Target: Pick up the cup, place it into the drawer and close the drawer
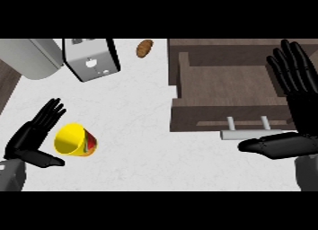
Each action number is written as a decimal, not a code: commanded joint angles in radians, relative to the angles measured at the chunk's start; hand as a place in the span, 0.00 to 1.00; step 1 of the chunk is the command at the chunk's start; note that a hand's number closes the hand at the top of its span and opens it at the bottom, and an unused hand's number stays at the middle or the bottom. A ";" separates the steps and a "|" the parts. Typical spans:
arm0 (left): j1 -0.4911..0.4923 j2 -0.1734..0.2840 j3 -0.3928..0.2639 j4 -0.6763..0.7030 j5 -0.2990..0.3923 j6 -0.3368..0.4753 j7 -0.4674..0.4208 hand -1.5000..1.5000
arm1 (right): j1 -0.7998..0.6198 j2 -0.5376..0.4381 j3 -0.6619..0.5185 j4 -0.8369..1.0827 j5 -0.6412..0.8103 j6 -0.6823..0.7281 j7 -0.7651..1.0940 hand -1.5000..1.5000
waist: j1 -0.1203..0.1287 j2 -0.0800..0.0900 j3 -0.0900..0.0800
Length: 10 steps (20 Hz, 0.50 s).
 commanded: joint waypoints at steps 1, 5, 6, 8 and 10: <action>-0.032 0.016 -0.025 0.169 -0.080 -0.045 -0.192 0.00 | -0.111 -0.014 -0.031 0.076 -0.014 -0.015 0.038 0.00 | 0.003 0.002 -0.001; -0.091 0.011 -0.036 0.309 -0.122 0.004 -0.288 0.00 | -0.024 0.002 -0.002 -0.018 -0.017 -0.003 0.039 0.00 | -0.010 0.004 -0.002; -0.065 0.016 -0.036 0.290 -0.116 -0.003 -0.320 0.00 | 0.000 -0.013 -0.038 0.038 -0.029 0.024 -0.037 0.00 | -0.006 0.004 -0.001; -0.125 0.025 -0.024 0.352 -0.115 0.011 -0.312 0.00 | -0.054 -0.012 -0.021 -0.016 -0.024 -0.011 0.072 0.00 | -0.016 0.006 -0.003; -0.077 -0.016 -0.049 0.346 -0.133 0.034 -0.378 0.00 | -0.007 -0.023 -0.037 -0.008 -0.041 0.025 0.013 0.00 | -0.011 0.005 -0.002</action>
